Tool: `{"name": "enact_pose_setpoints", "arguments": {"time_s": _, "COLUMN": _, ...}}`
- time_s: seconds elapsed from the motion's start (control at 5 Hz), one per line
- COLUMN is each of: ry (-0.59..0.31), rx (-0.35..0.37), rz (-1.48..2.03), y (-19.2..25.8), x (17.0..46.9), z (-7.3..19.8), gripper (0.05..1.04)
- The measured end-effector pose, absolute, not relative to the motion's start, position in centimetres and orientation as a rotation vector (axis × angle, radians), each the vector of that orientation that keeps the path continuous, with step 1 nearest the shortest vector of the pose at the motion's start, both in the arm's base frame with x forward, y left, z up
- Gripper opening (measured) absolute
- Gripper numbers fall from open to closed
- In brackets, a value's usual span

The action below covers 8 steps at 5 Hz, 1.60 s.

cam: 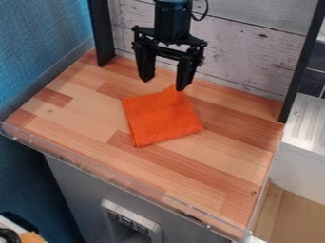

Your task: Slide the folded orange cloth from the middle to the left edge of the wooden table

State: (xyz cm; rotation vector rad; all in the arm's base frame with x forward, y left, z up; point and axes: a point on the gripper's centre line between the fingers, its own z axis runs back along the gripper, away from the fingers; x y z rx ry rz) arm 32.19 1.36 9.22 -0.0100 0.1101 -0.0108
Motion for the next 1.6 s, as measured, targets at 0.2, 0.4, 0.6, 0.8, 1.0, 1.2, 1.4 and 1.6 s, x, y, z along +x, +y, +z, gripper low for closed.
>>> {"name": "enact_pose_setpoints", "arguments": {"time_s": 0.2, "ry": 0.108, "rx": -0.011, "rz": -0.078, "y": 1.4, "x": 31.7, "z": 8.1, "gripper": 0.68}}
{"name": "enact_pose_setpoints", "arguments": {"time_s": 0.4, "ry": 0.093, "rx": -0.011, "rz": -0.197, "y": 1.2, "x": 31.0, "z": 6.2, "gripper": 0.38}}
{"name": "enact_pose_setpoints", "arguments": {"time_s": 0.6, "ry": 0.034, "rx": -0.01, "rz": -0.35, "y": 0.8, "x": 30.3, "z": 4.9, "gripper": 0.164}}
{"name": "enact_pose_setpoints", "arguments": {"time_s": 0.8, "ry": -0.015, "rx": -0.003, "rz": -0.488, "y": 0.7, "x": 30.0, "z": 3.5, "gripper": 0.067}}
{"name": "enact_pose_setpoints", "arguments": {"time_s": 1.0, "ry": -0.049, "rx": 0.002, "rz": -0.607, "y": 0.2, "x": 29.8, "z": 2.6, "gripper": 0.06}}
{"name": "enact_pose_setpoints", "arguments": {"time_s": 1.2, "ry": -0.08, "rx": 0.006, "rz": -0.7, "y": 0.0, "x": 30.2, "z": 2.4, "gripper": 0.059}}
{"name": "enact_pose_setpoints", "arguments": {"time_s": 1.4, "ry": -0.066, "rx": -0.013, "rz": -0.778, "y": -0.2, "x": 30.1, "z": 1.8, "gripper": 0.059}}
{"name": "enact_pose_setpoints", "arguments": {"time_s": 1.6, "ry": -0.055, "rx": -0.036, "rz": -0.826, "y": 0.0, "x": 30.2, "z": 1.3, "gripper": 0.059}}
